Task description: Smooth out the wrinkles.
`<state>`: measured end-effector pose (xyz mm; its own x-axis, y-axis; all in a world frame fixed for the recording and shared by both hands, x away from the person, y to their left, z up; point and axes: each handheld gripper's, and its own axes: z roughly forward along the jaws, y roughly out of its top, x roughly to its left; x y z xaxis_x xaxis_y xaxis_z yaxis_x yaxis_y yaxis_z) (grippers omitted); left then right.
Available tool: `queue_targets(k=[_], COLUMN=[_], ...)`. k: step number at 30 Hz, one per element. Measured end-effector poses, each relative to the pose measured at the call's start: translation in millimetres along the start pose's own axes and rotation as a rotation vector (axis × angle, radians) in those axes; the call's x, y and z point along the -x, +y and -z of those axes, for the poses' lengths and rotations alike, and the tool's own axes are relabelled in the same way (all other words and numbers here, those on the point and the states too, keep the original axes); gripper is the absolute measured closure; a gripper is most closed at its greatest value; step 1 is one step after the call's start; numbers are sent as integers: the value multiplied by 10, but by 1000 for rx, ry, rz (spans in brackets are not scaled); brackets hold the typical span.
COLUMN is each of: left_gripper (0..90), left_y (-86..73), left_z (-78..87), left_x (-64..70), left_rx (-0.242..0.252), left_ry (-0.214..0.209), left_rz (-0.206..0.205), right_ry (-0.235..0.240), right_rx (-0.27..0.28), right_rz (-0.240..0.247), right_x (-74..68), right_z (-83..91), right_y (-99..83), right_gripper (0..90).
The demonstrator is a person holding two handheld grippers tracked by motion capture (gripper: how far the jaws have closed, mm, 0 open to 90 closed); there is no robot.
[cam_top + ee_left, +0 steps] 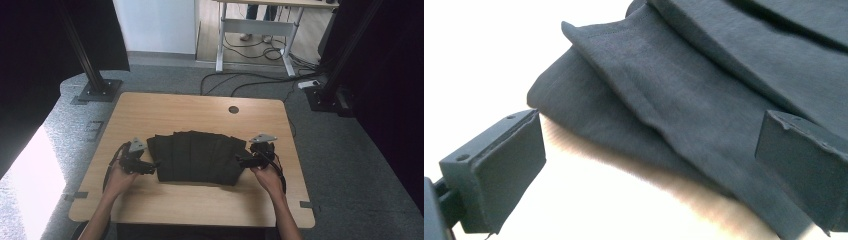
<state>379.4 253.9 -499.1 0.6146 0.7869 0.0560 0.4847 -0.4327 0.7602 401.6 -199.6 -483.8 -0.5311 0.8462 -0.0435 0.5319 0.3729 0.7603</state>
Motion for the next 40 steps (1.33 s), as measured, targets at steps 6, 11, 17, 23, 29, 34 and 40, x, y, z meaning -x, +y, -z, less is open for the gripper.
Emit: queue_targets(k=[6,11,17,23,29,34,40], left_gripper=[0,0,0,0,0,0,0], left_y=[-181,-370,-592,-694,-694,-694,-695], left_z=[184,193,132,82,58,58,59], left_x=[-33,-47,-78,-95,-107,-107,-106], left_rx=[18,-4,-58,-120,-149,-150,-151], left_ry=[12,29,37,51,29,29,32], left_rz=[31,55,65,75,114,114,116], right_ry=[-14,-39,-59,-82,-62,-74,-74], right_rx=[17,24,18,-33,-61,-64,-63], right_rz=[-6,-33,-76,-100,-135,-137,-138], right_x=[-2,25,78,153,179,173,171], right_z=[211,331,343,272,184,188,188], right_y=[-170,-382,-722,-962,-1129,-1134,-1140], right_gripper=[0,0,0,0,0,0,0])
